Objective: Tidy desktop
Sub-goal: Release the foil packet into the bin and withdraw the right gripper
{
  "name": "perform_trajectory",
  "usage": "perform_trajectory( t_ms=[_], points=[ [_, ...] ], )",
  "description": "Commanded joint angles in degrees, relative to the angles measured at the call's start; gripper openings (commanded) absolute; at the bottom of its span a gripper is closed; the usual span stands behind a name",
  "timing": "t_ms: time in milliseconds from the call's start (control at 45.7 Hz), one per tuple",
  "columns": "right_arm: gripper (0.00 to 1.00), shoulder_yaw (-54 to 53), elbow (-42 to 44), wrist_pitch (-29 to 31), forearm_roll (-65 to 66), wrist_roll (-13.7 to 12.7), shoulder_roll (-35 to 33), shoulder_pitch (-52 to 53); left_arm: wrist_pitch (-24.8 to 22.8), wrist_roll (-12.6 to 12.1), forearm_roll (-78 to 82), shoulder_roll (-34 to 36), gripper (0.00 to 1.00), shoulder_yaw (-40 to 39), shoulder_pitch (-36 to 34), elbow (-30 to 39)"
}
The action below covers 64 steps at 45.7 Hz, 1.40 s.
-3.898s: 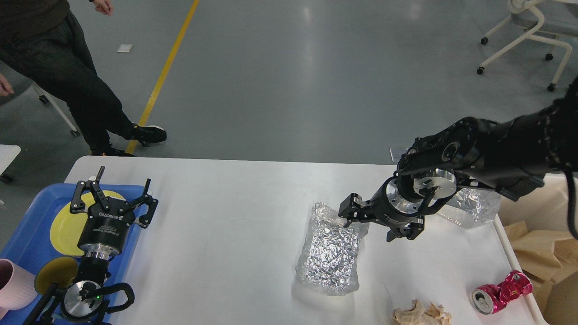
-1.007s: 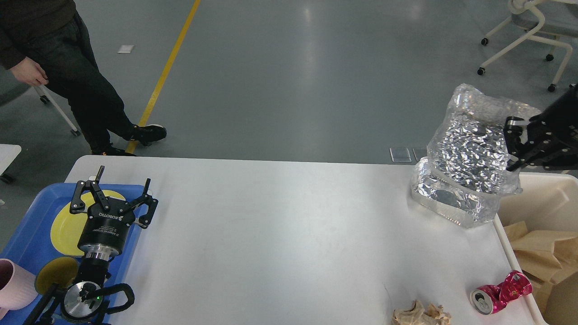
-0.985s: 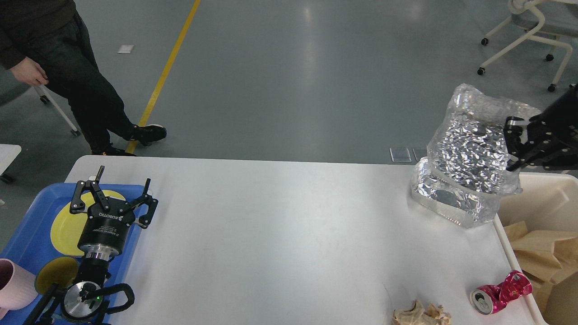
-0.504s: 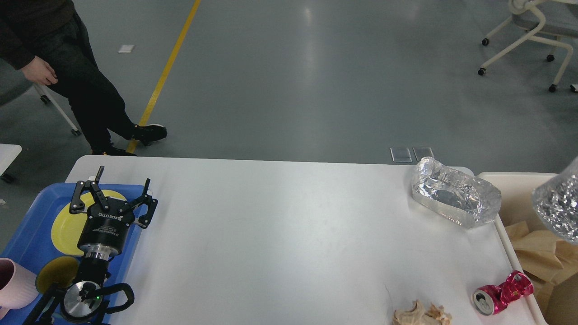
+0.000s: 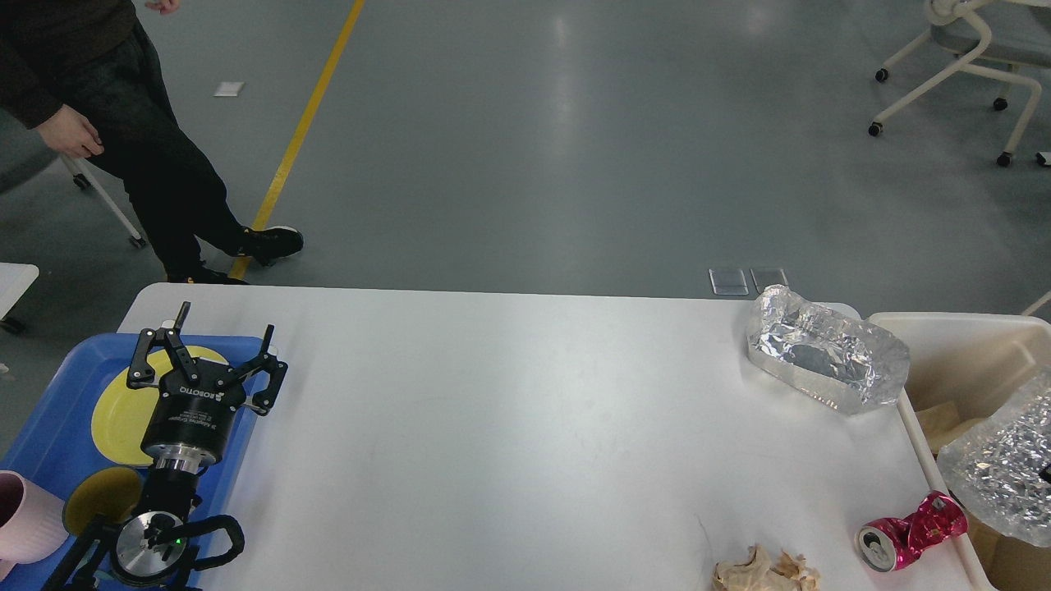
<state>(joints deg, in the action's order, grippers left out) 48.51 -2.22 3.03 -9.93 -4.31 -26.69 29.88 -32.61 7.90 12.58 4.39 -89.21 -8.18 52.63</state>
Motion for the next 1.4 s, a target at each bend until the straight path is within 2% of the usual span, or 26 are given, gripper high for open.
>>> perform_trajectory(
  t_ms=[0,504,591,635,701,745,766,1007,1117,1380],
  points=[
    [0.0,-0.79,1.07,-3.73,0.0,-0.17,1.47,-1.41,0.0,0.01,-0.01,0.0,0.96,0.0,0.01,0.02],
    [0.01,-0.79,0.81,-4.34,0.0,-0.43,3.31,-4.92,0.0,0.01,-0.01,0.0,0.96,0.0,0.01,0.02],
    [0.48,-0.53,0.81,-4.52,0.0,-0.34,3.31,-5.01,0.0,0.01,-0.01,0.0,0.96,0.0,0.01,0.02],
    [0.66,-0.44,0.9,-4.52,0.09,-0.34,3.4,-5.01,0.0,0.01,-0.01,0.0,0.96,0.0,-0.08,0.02],
    [0.88,-0.35,0.98,-4.61,0.09,-0.34,3.58,-4.66,0.0,0.01,-0.01,0.0,0.96,0.0,0.01,0.02],
    [0.98,-0.44,1.07,-4.78,0.0,-0.26,3.67,-4.57,0.0,0.01,-0.01,0.0,0.96,0.0,0.01,0.02],
    [1.0,-0.44,1.07,-4.78,0.0,-0.26,3.67,-4.48,0.0,0.01,-0.01,0.0,0.96,0.0,-0.08,0.02],
    [1.0,-0.09,-0.15,-3.73,0.97,-0.26,2.61,-2.64,0.0,-0.08,-0.01,0.0,0.96,0.0,0.01,0.02],
    [1.0,1.23,-3.49,-2.68,1.23,-0.26,-0.98,2.36,0.0,-0.07,-0.01,0.0,0.96,0.0,0.01,0.02],
    [1.0,12.83,-17.28,9.79,6.32,-0.26,-5.82,25.81,0.0,-0.08,-0.01,0.0,0.96,0.0,0.01,0.02]
  ],
)
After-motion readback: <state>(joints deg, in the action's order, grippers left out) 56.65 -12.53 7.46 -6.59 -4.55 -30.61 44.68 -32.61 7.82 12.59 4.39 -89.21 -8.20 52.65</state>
